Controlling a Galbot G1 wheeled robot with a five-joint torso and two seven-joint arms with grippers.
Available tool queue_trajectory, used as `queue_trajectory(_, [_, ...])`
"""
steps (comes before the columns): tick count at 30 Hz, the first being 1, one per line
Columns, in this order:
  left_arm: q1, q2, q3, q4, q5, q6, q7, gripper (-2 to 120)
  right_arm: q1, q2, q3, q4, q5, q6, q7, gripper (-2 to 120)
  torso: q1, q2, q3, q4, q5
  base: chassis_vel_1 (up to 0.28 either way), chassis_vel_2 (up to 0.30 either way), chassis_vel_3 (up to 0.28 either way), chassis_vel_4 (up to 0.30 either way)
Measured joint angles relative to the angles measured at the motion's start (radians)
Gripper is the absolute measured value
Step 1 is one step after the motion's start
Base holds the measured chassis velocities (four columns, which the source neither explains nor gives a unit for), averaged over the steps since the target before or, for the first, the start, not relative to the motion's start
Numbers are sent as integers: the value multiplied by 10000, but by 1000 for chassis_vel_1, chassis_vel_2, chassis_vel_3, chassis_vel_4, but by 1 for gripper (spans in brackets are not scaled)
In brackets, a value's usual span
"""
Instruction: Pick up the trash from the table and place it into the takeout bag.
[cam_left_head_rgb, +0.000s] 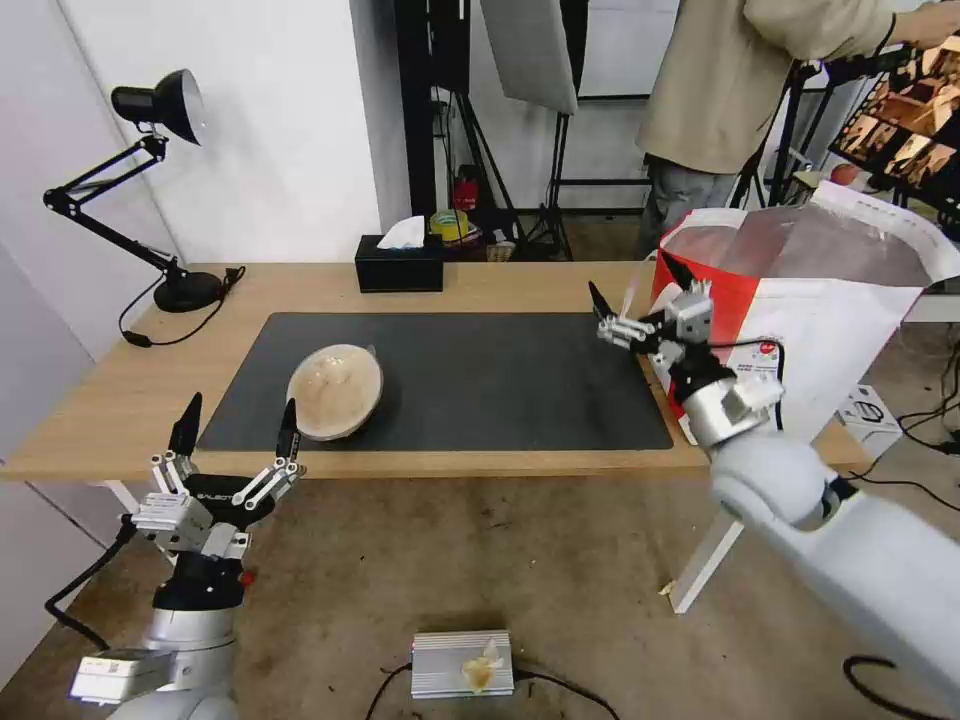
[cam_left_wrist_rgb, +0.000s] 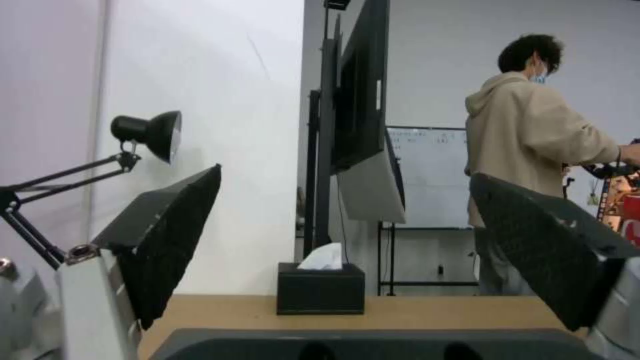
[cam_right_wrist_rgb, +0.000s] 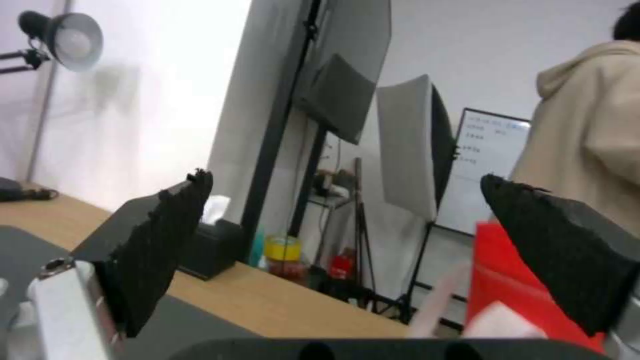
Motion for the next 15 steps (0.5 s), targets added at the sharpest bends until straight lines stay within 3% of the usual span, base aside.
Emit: queue_trajectory(15, [33, 25, -209, 36, 121, -64, 1, 100, -2475, 521, 1770, 1225, -744, 36, -119, 100, 0, 0, -1, 1, -1, 0, 0, 0, 0])
